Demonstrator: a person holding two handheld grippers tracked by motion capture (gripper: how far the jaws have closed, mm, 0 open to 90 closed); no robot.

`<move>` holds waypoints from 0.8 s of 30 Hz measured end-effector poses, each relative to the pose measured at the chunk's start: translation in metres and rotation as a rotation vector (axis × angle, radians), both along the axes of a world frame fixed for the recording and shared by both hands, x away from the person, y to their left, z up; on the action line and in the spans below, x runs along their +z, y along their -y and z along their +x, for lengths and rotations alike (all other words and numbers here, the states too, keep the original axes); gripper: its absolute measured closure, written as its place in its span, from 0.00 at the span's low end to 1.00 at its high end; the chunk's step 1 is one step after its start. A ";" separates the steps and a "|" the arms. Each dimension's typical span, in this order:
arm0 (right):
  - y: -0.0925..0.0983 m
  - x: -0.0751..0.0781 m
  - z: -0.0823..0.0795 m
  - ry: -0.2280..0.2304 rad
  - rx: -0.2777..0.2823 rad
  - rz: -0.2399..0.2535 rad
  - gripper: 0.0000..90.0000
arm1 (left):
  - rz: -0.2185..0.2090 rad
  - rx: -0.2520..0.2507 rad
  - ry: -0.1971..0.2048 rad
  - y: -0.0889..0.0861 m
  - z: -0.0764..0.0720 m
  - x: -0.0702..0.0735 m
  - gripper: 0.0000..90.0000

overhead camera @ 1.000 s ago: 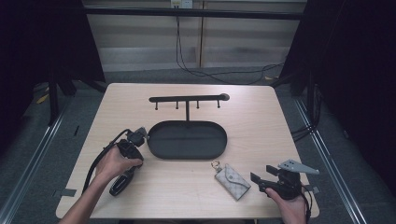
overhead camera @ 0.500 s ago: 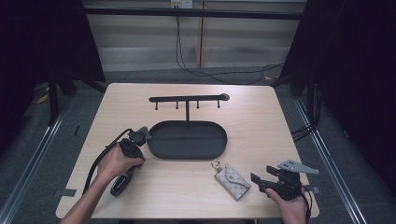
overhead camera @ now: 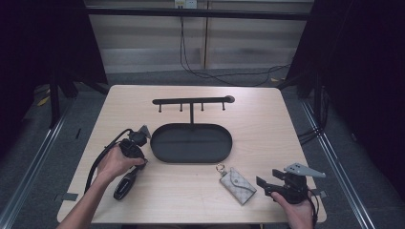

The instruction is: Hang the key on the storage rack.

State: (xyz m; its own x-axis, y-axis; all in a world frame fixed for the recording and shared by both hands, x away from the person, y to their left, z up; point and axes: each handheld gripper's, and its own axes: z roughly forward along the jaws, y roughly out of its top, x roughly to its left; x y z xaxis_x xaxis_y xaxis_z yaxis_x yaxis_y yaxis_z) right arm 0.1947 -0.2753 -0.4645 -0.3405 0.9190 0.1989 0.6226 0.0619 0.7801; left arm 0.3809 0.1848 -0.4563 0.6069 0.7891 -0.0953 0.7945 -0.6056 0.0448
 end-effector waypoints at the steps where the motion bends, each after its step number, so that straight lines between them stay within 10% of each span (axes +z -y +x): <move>1: 0.000 0.000 0.000 0.000 0.000 0.000 0.29 | 0.000 0.003 0.008 0.000 0.000 0.002 0.79; 24: 0.000 0.000 0.000 -0.002 -0.006 -0.001 0.29 | -0.066 -0.034 0.096 -0.015 -0.004 0.056 0.79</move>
State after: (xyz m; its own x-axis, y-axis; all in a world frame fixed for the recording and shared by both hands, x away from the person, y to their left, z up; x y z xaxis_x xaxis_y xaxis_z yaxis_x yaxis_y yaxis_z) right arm 0.1944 -0.2753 -0.4645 -0.3342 0.9214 0.1983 0.6246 0.0590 0.7787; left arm 0.3774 0.1994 -0.4000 0.6419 0.7619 -0.0864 0.7638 -0.6253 0.1602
